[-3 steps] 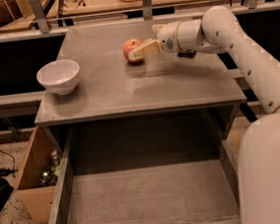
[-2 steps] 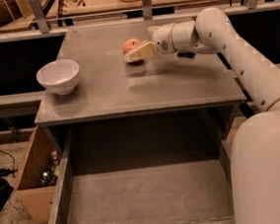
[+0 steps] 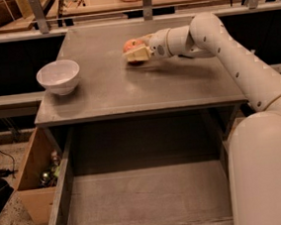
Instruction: Place apple into top drawer
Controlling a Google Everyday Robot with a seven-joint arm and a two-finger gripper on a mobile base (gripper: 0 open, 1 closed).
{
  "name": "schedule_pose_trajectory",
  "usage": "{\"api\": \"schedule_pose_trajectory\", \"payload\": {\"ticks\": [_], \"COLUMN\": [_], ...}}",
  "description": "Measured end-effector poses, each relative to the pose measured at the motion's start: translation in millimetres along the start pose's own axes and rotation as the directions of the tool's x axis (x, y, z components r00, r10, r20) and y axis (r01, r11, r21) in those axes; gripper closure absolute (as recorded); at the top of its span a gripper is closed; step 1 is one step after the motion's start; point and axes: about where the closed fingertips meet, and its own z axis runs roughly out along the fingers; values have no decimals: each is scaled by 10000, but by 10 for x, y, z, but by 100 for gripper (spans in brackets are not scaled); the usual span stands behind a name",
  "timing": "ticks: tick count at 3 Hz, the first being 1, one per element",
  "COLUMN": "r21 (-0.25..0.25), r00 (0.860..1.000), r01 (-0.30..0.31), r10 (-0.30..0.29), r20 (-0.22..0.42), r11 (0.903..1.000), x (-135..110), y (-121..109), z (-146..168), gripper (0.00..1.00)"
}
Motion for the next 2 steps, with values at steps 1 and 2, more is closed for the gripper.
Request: {"api": "schedule_pose_trajectory", "payload": {"ticks": [1,2], "r21": [-52,-100], "r00": [10000,10000], "r01": [-9,-16], "r10": [9,16], "r20": [-6,-11], "r11": [10000,9999], "x": [6,10], "y": [19,36], "z": [34,65], "gripper": [62,83]}}
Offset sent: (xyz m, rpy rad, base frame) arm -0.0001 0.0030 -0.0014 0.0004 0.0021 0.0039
